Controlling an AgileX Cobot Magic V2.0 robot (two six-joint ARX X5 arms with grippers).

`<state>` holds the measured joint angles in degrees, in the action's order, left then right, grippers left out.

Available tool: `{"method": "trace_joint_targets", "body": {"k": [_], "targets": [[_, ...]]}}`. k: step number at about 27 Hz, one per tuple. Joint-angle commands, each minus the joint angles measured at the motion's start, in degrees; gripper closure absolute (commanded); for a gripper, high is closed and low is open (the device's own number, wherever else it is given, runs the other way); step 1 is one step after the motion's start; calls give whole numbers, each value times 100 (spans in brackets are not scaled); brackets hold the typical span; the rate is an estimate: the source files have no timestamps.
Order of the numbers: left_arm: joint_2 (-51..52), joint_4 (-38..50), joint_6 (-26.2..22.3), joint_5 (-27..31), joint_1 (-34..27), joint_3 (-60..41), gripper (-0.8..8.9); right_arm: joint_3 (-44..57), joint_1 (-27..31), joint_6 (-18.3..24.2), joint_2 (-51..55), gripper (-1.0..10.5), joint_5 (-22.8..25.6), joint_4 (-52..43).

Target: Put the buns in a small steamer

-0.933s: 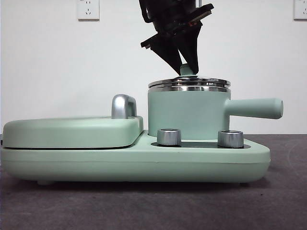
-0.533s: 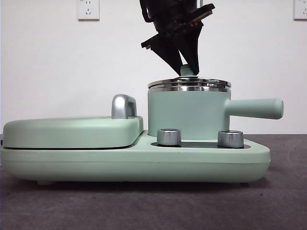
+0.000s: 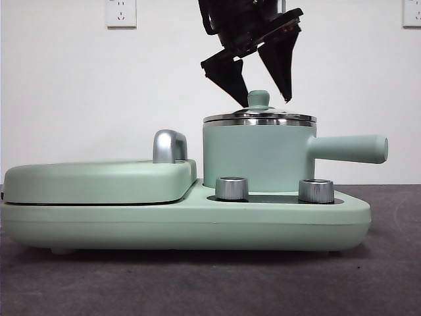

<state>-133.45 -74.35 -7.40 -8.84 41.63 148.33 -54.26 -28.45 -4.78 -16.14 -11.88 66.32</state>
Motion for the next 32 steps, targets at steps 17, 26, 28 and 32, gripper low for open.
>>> {"method": "trace_joint_targets", "body": {"k": [17, 26, 28, 32], "targets": [[3681, -962, 898, 0, 87, -1923, 282, -44, -31, -59, -7, 398, -13, -72], [5418, -590, 844, 0, 33, -4741, 283, -44, -31, -59, -7, 398, -13, -72], [5930, -76, 920, 0, 26, -5519, 283, -44, -31, -61, -7, 398, -13, -74], [7031, 933, 1226, 2, -44, -7012, 283, -44, -31, -59, -7, 398, -13, -74]]}}
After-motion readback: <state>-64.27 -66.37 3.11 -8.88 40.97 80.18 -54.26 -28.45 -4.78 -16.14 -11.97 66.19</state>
